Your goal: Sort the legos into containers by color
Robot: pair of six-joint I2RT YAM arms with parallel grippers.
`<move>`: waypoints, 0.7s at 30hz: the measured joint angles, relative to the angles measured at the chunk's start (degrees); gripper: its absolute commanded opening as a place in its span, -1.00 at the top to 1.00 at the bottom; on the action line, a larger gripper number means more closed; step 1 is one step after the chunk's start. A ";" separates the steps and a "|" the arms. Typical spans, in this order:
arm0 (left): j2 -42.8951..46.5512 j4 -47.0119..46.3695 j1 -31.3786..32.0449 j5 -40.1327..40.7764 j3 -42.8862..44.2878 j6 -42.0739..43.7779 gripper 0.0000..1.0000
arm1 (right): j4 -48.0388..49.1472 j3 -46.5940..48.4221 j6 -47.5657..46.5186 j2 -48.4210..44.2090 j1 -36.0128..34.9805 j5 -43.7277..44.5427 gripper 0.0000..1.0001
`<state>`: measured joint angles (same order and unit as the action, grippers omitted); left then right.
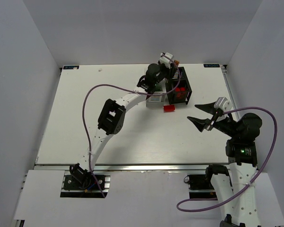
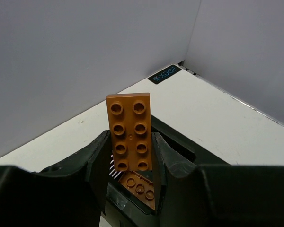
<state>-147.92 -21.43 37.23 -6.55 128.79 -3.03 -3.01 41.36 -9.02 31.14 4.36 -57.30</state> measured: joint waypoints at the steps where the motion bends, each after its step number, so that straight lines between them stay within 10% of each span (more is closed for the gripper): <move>1: -0.90 -0.50 0.00 0.22 0.37 -0.07 0.96 | 0.04 0.00 0.02 -0.02 0.09 -0.09 -0.29; 7: -5.70 -1.97 0.00 1.16 3.76 -0.85 0.77 | 0.15 0.00 0.07 -0.04 0.17 -0.55 -0.29; 11: -6.54 -2.51 0.00 1.73 4.04 -0.96 -0.01 | 0.17 -0.02 0.09 -0.02 0.26 -0.94 -0.30; 15: -6.54 -3.10 0.00 1.68 4.24 -1.53 -0.37 | 0.17 -0.02 0.11 -0.02 0.57 -1.20 -0.30; 21: -6.47 -2.78 0.00 1.27 4.24 -2.58 -0.45 | 0.20 -0.02 0.52 -0.02 1.03 -1.51 -0.30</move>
<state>-154.39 -24.21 37.23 -5.28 133.03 -5.61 -2.81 41.34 -8.49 31.11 5.39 -58.81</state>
